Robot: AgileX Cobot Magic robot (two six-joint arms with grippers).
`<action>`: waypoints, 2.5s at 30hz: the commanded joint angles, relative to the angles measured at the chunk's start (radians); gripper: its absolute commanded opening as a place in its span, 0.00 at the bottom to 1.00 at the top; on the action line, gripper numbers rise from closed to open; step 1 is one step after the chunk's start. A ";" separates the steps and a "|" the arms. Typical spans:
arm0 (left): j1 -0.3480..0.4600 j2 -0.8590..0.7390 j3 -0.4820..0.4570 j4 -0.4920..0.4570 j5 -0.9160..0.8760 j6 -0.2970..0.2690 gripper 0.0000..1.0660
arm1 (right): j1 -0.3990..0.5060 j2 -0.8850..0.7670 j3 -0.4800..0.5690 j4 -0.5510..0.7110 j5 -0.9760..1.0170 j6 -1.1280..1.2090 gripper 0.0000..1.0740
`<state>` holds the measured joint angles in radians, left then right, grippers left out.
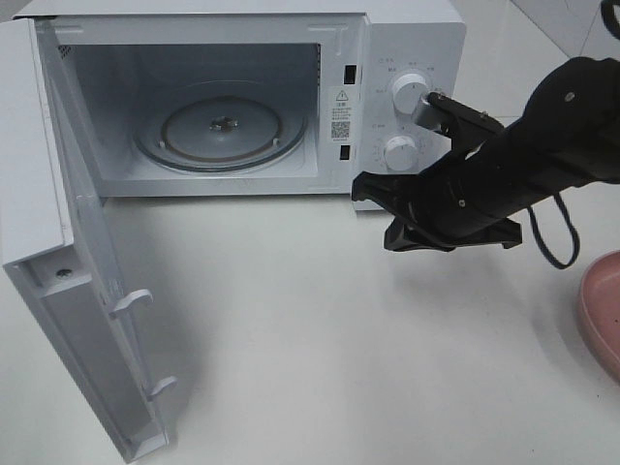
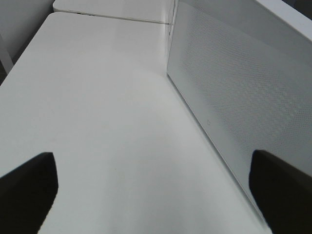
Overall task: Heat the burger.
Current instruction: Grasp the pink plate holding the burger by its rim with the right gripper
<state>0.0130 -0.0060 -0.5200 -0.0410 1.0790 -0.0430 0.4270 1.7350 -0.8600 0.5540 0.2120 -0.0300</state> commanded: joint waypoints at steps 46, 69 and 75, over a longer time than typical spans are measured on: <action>0.004 -0.018 0.003 -0.008 -0.007 0.000 0.94 | -0.286 -0.229 0.092 -0.736 0.491 0.100 0.87; 0.004 -0.018 0.003 -0.008 -0.007 0.000 0.94 | -0.322 -0.014 0.092 -0.758 0.347 0.110 0.81; 0.004 -0.018 0.003 -0.008 -0.007 0.000 0.94 | -0.322 0.017 0.092 -0.758 0.335 0.110 0.78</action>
<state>0.0130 -0.0060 -0.5200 -0.0410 1.0790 -0.0430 0.1110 1.7400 -0.7700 -0.1940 0.5570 0.0780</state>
